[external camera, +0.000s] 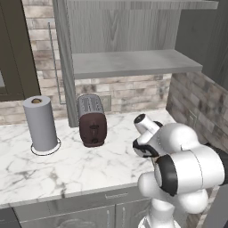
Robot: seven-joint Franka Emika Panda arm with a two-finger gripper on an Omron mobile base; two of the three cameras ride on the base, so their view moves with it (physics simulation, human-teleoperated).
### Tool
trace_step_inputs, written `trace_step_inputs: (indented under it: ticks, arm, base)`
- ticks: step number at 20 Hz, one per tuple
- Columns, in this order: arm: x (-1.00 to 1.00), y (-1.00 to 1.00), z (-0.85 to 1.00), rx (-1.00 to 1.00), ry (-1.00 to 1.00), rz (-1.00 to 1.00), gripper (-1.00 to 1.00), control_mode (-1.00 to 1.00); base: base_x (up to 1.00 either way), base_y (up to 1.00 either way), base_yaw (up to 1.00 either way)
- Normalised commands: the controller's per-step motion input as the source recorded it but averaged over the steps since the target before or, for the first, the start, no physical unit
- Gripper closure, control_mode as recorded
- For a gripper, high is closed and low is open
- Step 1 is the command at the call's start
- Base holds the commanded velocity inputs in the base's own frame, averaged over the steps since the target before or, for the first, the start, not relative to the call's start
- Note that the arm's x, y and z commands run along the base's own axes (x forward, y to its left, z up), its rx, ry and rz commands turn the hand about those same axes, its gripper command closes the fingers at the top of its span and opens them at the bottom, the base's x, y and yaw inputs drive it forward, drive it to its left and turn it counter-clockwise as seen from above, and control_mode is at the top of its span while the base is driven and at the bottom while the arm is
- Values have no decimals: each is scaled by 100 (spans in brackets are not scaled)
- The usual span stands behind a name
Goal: Open the cabinet, retrieve the rolling pin, and place it next to the meat on the cutting board to prepare for tenderizing.
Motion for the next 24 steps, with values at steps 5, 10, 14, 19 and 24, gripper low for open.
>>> trace_step_inputs:
  ticks: [5, 10, 14, 19, 24]
  arm:
    - [1, 0, -31, 3, -7, 1, -100, -100]
    - [-9, 0, -9, 4, -9, 0, -100, -100]
    - [-27, 0, 8, 5, -15, 0, -100, -100]
    - [-33, 0, 9, 1, -13, 0, -100, -100]
    - [-31, 7, 10, 0, -14, 0, -100, -100]
  base:
    - [0, 0, 0]
    - [0, 0, 0]
    - [0, 0, 0]
    - [0, 0, 0]
    - [0, 0, 0]
